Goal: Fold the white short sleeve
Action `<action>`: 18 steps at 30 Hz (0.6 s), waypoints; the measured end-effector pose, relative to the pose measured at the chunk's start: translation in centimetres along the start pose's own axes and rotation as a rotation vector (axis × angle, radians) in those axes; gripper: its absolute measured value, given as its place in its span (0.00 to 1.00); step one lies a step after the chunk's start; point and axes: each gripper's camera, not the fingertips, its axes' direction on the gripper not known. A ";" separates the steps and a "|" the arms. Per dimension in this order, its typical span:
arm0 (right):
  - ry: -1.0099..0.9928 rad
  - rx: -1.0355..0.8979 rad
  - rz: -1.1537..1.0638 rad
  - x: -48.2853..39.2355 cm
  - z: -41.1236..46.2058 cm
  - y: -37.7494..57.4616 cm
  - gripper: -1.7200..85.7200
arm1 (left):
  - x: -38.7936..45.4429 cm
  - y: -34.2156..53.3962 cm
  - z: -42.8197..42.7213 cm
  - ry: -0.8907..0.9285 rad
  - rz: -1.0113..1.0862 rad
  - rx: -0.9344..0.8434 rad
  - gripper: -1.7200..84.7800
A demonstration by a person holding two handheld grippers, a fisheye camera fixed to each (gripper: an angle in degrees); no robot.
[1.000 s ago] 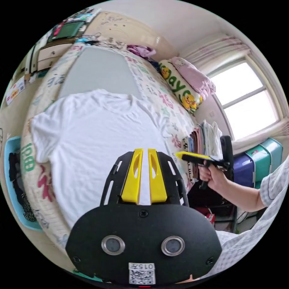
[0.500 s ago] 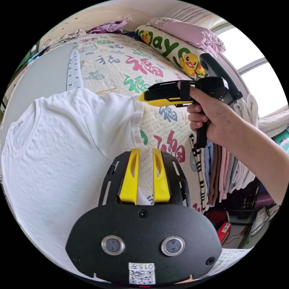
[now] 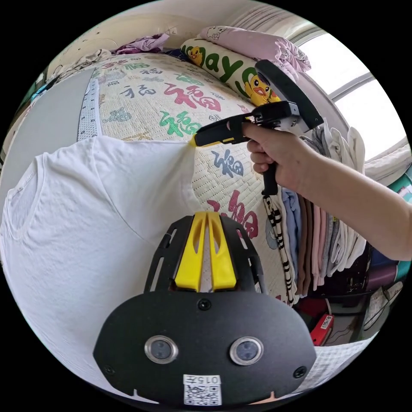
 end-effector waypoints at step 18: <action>0.098 -0.007 0.199 3.9 1.6 4.0 0.07 | 0.0 5.0 -1.9 0.118 0.015 -0.031 0.07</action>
